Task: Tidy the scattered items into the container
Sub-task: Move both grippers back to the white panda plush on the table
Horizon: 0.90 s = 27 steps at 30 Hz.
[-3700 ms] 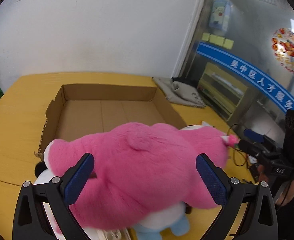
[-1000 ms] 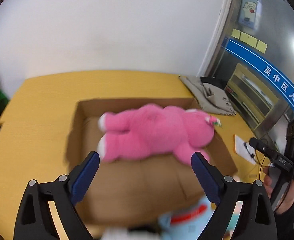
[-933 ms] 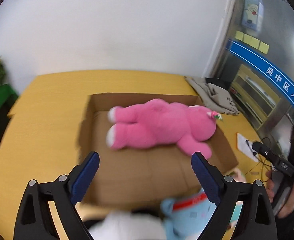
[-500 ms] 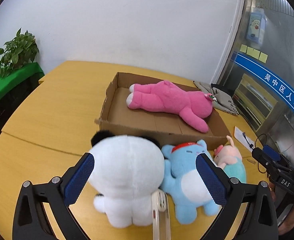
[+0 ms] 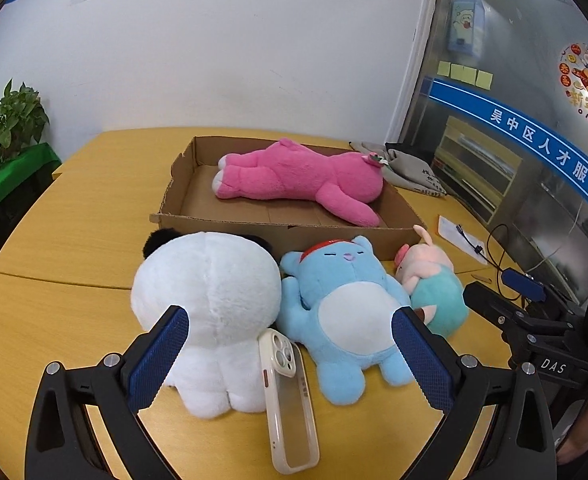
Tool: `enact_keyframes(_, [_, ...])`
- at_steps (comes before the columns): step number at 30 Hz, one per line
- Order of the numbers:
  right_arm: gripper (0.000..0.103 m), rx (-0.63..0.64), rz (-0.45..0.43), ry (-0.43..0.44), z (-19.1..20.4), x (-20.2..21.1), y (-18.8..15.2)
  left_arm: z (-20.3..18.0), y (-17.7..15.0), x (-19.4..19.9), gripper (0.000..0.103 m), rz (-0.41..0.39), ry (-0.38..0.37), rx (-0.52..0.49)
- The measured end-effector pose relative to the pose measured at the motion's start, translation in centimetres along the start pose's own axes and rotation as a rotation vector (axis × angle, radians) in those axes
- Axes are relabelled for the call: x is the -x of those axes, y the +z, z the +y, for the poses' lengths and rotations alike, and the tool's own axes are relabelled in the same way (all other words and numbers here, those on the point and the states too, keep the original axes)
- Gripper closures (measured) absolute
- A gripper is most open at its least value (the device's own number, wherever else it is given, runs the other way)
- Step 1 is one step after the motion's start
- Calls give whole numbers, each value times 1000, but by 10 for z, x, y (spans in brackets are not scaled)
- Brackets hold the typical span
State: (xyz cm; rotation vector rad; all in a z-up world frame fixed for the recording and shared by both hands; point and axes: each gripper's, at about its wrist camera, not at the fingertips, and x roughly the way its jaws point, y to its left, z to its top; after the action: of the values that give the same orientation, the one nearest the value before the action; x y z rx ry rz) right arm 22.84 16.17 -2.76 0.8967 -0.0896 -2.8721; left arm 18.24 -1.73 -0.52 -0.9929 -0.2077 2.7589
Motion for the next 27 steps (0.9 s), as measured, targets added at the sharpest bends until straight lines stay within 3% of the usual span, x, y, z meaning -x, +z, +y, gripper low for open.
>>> enact_keyframes(13, [0, 5, 24, 17, 5, -3, -6, 5, -5, -5, 0, 11, -2, 28])
enact_keyframes(27, [0, -1, -4, 4, -5, 5, -8, -14, -2, -3, 0, -16, -21, 1])
